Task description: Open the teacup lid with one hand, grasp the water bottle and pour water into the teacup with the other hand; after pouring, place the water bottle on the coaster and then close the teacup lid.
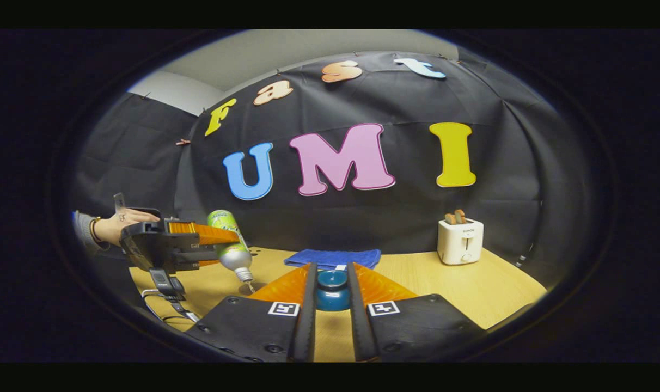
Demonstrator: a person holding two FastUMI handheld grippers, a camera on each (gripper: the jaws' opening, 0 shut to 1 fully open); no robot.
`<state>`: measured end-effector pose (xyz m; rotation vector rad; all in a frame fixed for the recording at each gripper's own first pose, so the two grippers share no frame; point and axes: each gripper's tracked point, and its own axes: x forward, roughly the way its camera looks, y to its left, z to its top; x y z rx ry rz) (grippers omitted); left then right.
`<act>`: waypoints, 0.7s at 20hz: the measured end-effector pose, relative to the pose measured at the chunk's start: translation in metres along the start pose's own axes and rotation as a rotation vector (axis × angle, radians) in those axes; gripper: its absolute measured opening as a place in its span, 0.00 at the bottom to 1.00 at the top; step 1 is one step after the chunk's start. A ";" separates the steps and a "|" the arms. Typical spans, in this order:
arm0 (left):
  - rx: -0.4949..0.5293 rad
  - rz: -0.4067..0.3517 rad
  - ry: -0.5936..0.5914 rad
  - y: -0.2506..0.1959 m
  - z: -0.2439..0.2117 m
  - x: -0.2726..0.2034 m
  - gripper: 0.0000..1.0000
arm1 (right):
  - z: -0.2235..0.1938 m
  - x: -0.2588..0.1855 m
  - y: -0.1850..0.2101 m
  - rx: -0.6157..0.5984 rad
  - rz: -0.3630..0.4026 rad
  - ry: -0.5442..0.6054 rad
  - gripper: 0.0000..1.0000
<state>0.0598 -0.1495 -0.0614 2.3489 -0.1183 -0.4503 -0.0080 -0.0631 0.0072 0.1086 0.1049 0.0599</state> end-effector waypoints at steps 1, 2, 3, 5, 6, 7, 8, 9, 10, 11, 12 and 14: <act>0.015 -0.001 -0.001 0.001 -0.001 0.001 0.81 | 0.000 0.000 0.000 0.000 0.000 0.000 0.27; 0.028 -0.004 -0.004 0.001 0.000 0.002 0.81 | 0.000 0.001 0.000 0.001 0.001 0.000 0.31; 0.037 -0.009 -0.008 0.000 0.000 0.004 0.81 | 0.000 0.000 0.001 0.003 0.004 0.001 0.31; 0.063 -0.011 -0.011 0.001 0.002 0.005 0.81 | -0.002 0.001 0.003 0.007 0.010 0.004 0.27; 0.069 -0.003 -0.016 0.003 0.003 0.005 0.82 | -0.002 0.001 0.002 0.006 0.011 0.005 0.27; 0.068 0.005 -0.022 0.007 0.004 0.005 0.81 | -0.003 0.002 0.002 0.005 0.009 0.007 0.31; 0.065 0.015 -0.028 0.009 0.008 0.005 0.81 | -0.003 0.002 0.002 0.005 0.010 0.008 0.31; 0.063 0.017 -0.027 0.010 0.007 0.004 0.81 | -0.003 0.002 0.002 0.008 0.011 0.009 0.31; 0.060 0.016 -0.022 0.008 0.008 0.003 0.81 | -0.003 0.002 0.002 0.009 0.011 0.009 0.31; 0.051 0.016 -0.019 0.008 0.008 0.003 0.81 | -0.003 0.002 0.002 0.009 0.011 0.008 0.31; 0.030 0.011 -0.017 0.004 0.008 0.002 0.81 | -0.003 0.002 0.001 0.009 0.011 0.007 0.31; -0.058 -0.009 -0.023 -0.005 0.014 0.000 0.81 | -0.002 0.002 0.000 0.010 0.009 0.005 0.31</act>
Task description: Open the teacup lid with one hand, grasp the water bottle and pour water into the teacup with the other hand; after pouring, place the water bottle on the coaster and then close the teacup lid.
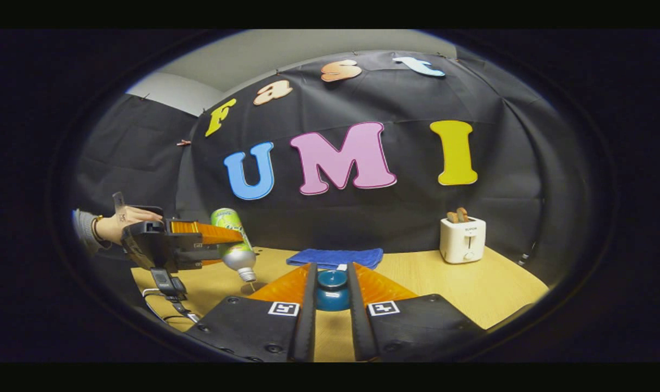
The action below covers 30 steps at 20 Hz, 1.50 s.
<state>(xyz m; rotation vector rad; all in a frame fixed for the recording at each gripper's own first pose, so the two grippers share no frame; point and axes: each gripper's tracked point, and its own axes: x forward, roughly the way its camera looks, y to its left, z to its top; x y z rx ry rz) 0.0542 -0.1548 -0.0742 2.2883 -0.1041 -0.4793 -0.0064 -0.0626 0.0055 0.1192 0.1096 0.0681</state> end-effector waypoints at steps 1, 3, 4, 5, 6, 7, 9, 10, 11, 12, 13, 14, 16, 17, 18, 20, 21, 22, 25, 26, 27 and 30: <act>-0.067 -0.008 -0.006 -0.008 0.002 -0.003 0.81 | 0.000 0.000 -0.001 0.001 -0.002 -0.001 0.31; -0.232 -0.032 -0.018 -0.024 0.010 -0.005 0.81 | 0.001 -0.001 -0.003 0.004 -0.006 -0.004 0.31; -0.338 -0.056 -0.032 -0.033 0.018 -0.006 0.81 | 0.001 -0.001 -0.003 0.007 -0.007 -0.005 0.31; -0.450 -0.076 -0.044 -0.039 0.026 -0.005 0.81 | 0.000 -0.001 -0.003 0.008 -0.007 -0.004 0.31; -0.554 -0.089 -0.051 -0.044 0.030 -0.005 0.81 | 0.000 0.000 -0.003 0.008 -0.008 -0.003 0.31; -0.648 -0.093 -0.055 -0.049 0.034 -0.007 0.81 | -0.001 0.000 -0.002 0.007 -0.006 -0.002 0.31; -0.843 -0.074 -0.062 -0.047 0.037 -0.011 0.81 | -0.001 0.000 -0.001 0.006 -0.004 -0.001 0.31; -0.962 -0.066 -0.077 -0.046 0.039 -0.011 0.81 | -0.001 0.001 0.000 0.007 -0.003 0.001 0.27; -1.089 -0.065 -0.098 -0.042 0.043 -0.011 0.81 | -0.002 0.001 0.000 0.006 -0.002 0.003 0.31; -1.222 -0.069 -0.119 -0.037 0.047 -0.010 0.81 | -0.003 0.001 -0.001 0.005 -0.005 0.004 0.31; -1.356 -0.064 -0.144 -0.033 0.048 -0.011 0.80 | -0.003 0.001 -0.002 0.006 -0.008 0.003 0.27; -1.483 -0.066 -0.168 -0.028 0.049 -0.011 0.80 | -0.002 0.001 -0.002 0.008 -0.009 0.002 0.31; -1.708 -0.058 -0.231 -0.015 0.044 -0.018 0.80 | -0.001 0.001 -0.003 0.010 -0.011 -0.001 0.31; -1.793 -0.048 -0.252 -0.010 0.038 -0.016 0.80 | 0.000 0.000 -0.004 0.009 -0.011 -0.004 0.31; -1.879 -0.021 -0.276 -0.002 0.028 -0.012 0.80 | 0.000 -0.001 -0.004 0.009 -0.011 -0.004 0.31; -2.019 0.042 -0.289 -0.002 0.006 -0.012 0.80 | 0.001 -0.001 -0.006 0.010 -0.014 -0.008 0.31; -2.070 0.073 -0.286 -0.002 -0.004 -0.015 0.80 | 0.002 -0.002 -0.007 0.011 -0.016 -0.010 0.31; -2.113 0.086 -0.283 -0.004 -0.011 -0.013 0.80 | 0.002 -0.002 -0.007 0.012 -0.018 -0.011 0.31; -2.224 0.067 -0.267 -0.018 -0.020 0.008 0.80 | 0.003 -0.002 -0.010 0.016 -0.022 -0.014 0.27; -2.239 0.046 -0.250 -0.025 -0.020 0.017 0.80 | 0.003 -0.003 -0.010 0.015 -0.023 -0.015 0.31; -2.250 0.024 -0.231 -0.037 -0.018 0.031 0.80 | 0.003 -0.003 -0.010 0.015 -0.024 -0.015 0.31; -2.295 -0.007 -0.184 -0.062 -0.015 0.052 0.80 | 0.003 -0.003 -0.011 0.015 -0.026 -0.013 0.31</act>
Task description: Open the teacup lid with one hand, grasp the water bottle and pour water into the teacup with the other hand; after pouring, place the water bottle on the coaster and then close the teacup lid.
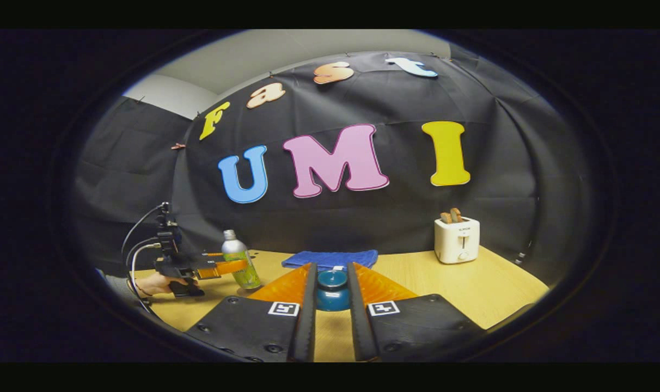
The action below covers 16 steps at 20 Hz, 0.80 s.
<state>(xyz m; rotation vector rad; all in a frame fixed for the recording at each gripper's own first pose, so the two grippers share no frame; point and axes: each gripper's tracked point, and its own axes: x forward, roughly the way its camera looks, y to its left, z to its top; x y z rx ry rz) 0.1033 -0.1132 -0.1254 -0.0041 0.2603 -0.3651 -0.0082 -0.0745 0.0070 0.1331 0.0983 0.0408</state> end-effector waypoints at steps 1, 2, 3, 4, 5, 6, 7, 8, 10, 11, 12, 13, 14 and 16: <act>-0.005 0.006 0.009 0.000 -0.001 0.001 0.80 | 0.000 0.001 -0.001 0.002 -0.001 0.000 0.31; -0.007 0.009 0.017 0.000 -0.002 0.002 0.80 | -0.001 0.001 -0.001 0.004 -0.001 0.002 0.31; -0.007 0.011 0.026 0.001 -0.004 0.004 0.80 | -0.001 0.001 -0.001 0.005 -0.001 0.002 0.31; -0.007 0.010 0.035 0.002 -0.006 0.006 0.80 | -0.001 0.001 -0.002 0.005 -0.002 0.003 0.31; -0.009 0.011 0.042 0.004 -0.010 0.006 0.81 | -0.001 0.000 -0.002 0.005 -0.002 0.003 0.31; -0.013 0.013 0.046 0.004 -0.011 0.007 0.81 | 0.000 0.000 -0.001 0.005 -0.001 0.002 0.31; -0.015 0.012 0.051 0.002 -0.011 0.009 0.81 | 0.000 0.000 -0.001 0.004 -0.001 0.000 0.31; -0.015 0.011 0.058 0.002 -0.013 0.009 0.81 | 0.001 0.000 -0.001 0.003 -0.002 -0.003 0.31; -0.014 0.017 0.074 0.003 -0.017 0.010 0.83 | 0.001 0.000 -0.001 0.004 -0.002 -0.003 0.31; -0.012 0.023 0.081 0.003 -0.018 0.009 0.83 | 0.000 0.000 -0.002 0.005 -0.002 -0.003 0.31; -0.012 0.025 0.079 0.004 -0.016 0.009 0.84 | 0.000 0.000 -0.002 0.006 -0.001 -0.001 0.31; -0.009 0.027 0.073 0.003 -0.014 0.007 0.84 | -0.001 0.000 -0.001 0.007 0.002 -0.001 0.31; -0.001 0.031 0.068 0.004 -0.011 0.005 0.87 | -0.001 0.001 0.001 0.009 0.005 0.001 0.31; 0.013 0.034 0.069 0.002 -0.010 0.000 0.96 | -0.003 0.003 0.008 0.012 0.020 0.005 0.27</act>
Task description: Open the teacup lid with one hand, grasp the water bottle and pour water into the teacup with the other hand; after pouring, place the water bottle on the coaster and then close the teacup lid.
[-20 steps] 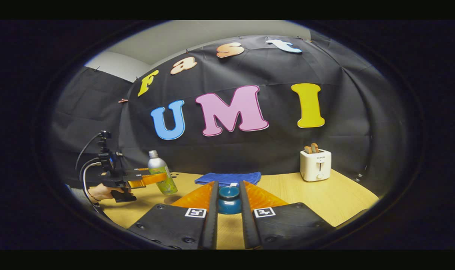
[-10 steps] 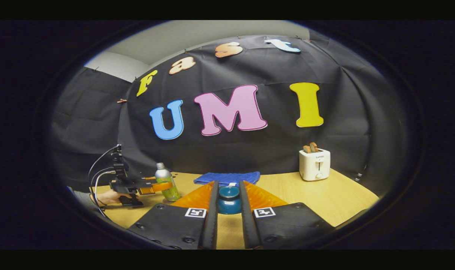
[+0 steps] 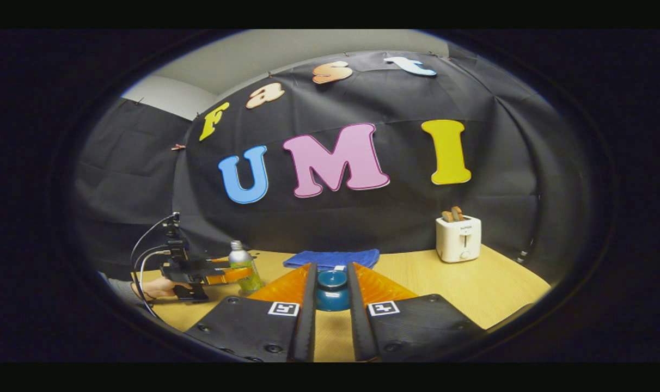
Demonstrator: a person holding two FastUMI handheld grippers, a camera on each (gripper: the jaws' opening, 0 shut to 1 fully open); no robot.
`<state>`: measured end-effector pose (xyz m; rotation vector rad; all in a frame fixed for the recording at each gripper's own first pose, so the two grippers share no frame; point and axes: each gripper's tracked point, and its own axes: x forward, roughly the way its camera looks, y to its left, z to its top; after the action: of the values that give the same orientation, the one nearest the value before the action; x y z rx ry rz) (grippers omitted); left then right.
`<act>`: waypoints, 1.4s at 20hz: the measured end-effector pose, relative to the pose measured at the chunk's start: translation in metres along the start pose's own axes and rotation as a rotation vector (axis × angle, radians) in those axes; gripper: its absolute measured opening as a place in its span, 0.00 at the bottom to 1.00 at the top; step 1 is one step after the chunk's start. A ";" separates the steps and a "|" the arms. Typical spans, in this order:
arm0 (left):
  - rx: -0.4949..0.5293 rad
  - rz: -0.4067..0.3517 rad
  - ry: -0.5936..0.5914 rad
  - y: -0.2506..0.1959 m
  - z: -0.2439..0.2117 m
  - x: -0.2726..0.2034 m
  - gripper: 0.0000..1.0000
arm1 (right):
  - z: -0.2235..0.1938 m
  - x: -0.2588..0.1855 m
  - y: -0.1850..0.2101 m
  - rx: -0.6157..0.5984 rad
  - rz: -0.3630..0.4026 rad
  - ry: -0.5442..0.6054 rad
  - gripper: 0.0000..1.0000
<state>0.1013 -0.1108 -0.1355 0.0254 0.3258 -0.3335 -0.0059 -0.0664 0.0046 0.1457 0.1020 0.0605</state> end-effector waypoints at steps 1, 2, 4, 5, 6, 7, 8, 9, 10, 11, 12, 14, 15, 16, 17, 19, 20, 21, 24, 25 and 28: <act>-0.002 0.000 -0.003 -0.002 0.001 -0.005 0.96 | -0.002 0.002 0.005 0.002 0.012 0.004 0.27; -0.009 -0.001 -0.007 -0.004 0.002 -0.011 0.96 | -0.005 0.004 0.011 0.006 0.027 0.009 0.27; -0.035 0.000 -0.023 -0.008 0.003 -0.028 0.96 | -0.015 0.010 0.029 0.018 0.067 0.029 0.31; -0.049 -0.002 -0.028 -0.012 0.001 -0.037 0.96 | -0.022 0.014 0.039 0.022 0.088 0.041 0.27; -0.057 0.000 -0.032 -0.013 0.001 -0.047 0.96 | -0.029 0.019 0.051 0.023 0.110 0.056 0.31; -0.056 0.009 -0.039 -0.012 0.000 -0.057 0.96 | -0.038 0.024 0.063 0.021 0.136 0.077 0.31; -0.049 0.017 -0.045 -0.010 0.001 -0.066 0.96 | -0.050 0.028 0.077 0.018 0.162 0.101 0.31; -0.039 0.028 -0.050 -0.010 0.001 -0.075 0.96 | -0.062 0.032 0.089 0.011 0.186 0.129 0.31; -0.032 0.035 -0.057 -0.008 0.002 -0.082 0.96 | -0.075 0.036 0.100 0.001 0.205 0.159 0.31; -0.031 0.039 -0.062 -0.009 0.002 -0.087 0.96 | -0.088 0.040 0.110 -0.010 0.220 0.188 0.36; -0.035 0.042 -0.070 -0.008 0.004 -0.092 0.96 | -0.101 0.042 0.118 -0.019 0.230 0.215 0.31; -0.051 0.045 -0.088 -0.009 0.006 -0.100 0.96 | -0.120 0.047 0.128 -0.031 0.238 0.255 0.31; -0.055 0.042 -0.096 -0.009 0.006 -0.102 0.96 | -0.128 0.050 0.131 -0.032 0.238 0.272 0.27; -0.053 0.044 -0.102 -0.007 0.007 -0.105 0.96 | -0.135 0.051 0.132 -0.033 0.235 0.287 0.31; -0.050 0.046 -0.107 -0.005 0.006 -0.105 0.96 | -0.139 0.054 0.132 -0.036 0.229 0.296 0.31; -0.061 0.049 -0.112 -0.001 0.003 -0.108 0.96 | -0.144 0.057 0.129 -0.046 0.214 0.305 0.31; -0.073 0.048 -0.115 0.001 0.003 -0.110 0.96 | -0.145 0.059 0.129 -0.050 0.209 0.308 0.31; -0.084 0.044 -0.114 0.001 0.001 -0.109 0.96 | -0.147 0.060 0.129 -0.057 0.207 0.311 0.31; -0.077 0.043 -0.102 0.005 -0.002 -0.111 0.96 | -0.152 0.064 0.126 -0.086 0.190 0.315 0.31; -0.075 0.041 -0.104 0.003 -0.001 -0.111 0.96 | -0.155 0.064 0.126 -0.090 0.188 0.318 0.31; -0.067 0.037 -0.106 0.002 0.001 -0.112 0.96 | -0.158 0.068 0.128 -0.087 0.191 0.319 0.31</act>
<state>0.0022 -0.0739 -0.0990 -0.0513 0.2311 -0.2859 0.0383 0.0865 -0.1385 0.0574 0.4034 0.2790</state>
